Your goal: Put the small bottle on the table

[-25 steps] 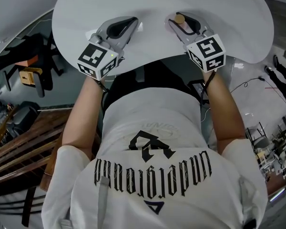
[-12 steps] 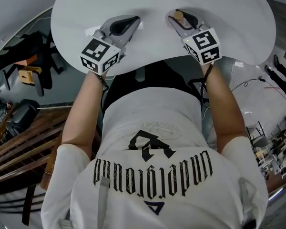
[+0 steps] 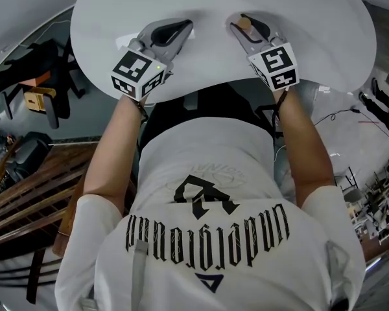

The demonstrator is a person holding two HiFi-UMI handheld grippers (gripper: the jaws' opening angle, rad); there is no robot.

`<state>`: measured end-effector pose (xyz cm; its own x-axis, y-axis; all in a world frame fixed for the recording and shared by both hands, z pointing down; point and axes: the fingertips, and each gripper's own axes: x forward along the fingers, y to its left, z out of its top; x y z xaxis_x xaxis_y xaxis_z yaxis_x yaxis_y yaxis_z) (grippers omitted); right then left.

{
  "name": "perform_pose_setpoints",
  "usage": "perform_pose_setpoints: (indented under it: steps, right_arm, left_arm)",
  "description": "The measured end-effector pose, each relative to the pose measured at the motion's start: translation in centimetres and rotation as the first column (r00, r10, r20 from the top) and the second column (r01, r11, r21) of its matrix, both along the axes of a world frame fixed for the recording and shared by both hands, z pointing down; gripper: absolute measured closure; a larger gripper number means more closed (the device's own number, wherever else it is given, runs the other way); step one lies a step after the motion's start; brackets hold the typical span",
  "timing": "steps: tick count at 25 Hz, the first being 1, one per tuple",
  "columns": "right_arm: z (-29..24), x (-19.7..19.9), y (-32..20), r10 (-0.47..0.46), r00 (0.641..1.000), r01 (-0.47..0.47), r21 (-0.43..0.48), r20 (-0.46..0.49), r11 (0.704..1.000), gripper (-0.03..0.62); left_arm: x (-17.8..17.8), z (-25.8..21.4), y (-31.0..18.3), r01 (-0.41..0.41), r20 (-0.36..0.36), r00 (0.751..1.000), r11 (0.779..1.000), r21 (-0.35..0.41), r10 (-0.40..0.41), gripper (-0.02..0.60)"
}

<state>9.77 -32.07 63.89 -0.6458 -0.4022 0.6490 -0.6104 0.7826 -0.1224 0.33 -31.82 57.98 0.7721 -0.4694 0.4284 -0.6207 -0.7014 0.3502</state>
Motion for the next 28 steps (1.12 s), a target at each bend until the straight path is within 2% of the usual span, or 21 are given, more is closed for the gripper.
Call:
perform_pose_setpoints:
  steps: [7,13,17,22,28]
  right_arm:
    - [0.2,-0.6,0.7,-0.030,0.999,0.031,0.013,-0.030,0.999,0.448]
    - [0.4,-0.6,0.8,-0.006,0.999,0.007,0.027,-0.037,1.000,0.442]
    - [0.4,-0.4,0.6,0.009,0.999,-0.008,0.033,-0.032,0.999,0.437]
    - [0.0,-0.2,0.6,0.035,0.999,-0.034,0.033,-0.022,0.999,0.383]
    - [-1.7,-0.4,1.4,0.054,0.998,-0.052,0.053,-0.029,0.997,0.362]
  left_arm:
    - [-1.2,-0.6,0.2,0.054,-0.044,0.998,0.998,-0.021,-0.055,0.575]
    - [-1.8,-0.2,0.8,0.078,-0.073,0.994,0.996,-0.051,-0.082,0.575]
    - [-1.9,-0.2,1.0,0.075,-0.079,0.994,0.996,-0.050,-0.079,0.575]
    - [-2.2,-0.7,1.5,0.061,-0.073,0.995,0.997,-0.037,-0.063,0.575]
    - [-3.4,-1.6,2.4,0.063,-0.071,0.995,0.998,-0.027,-0.065,0.575]
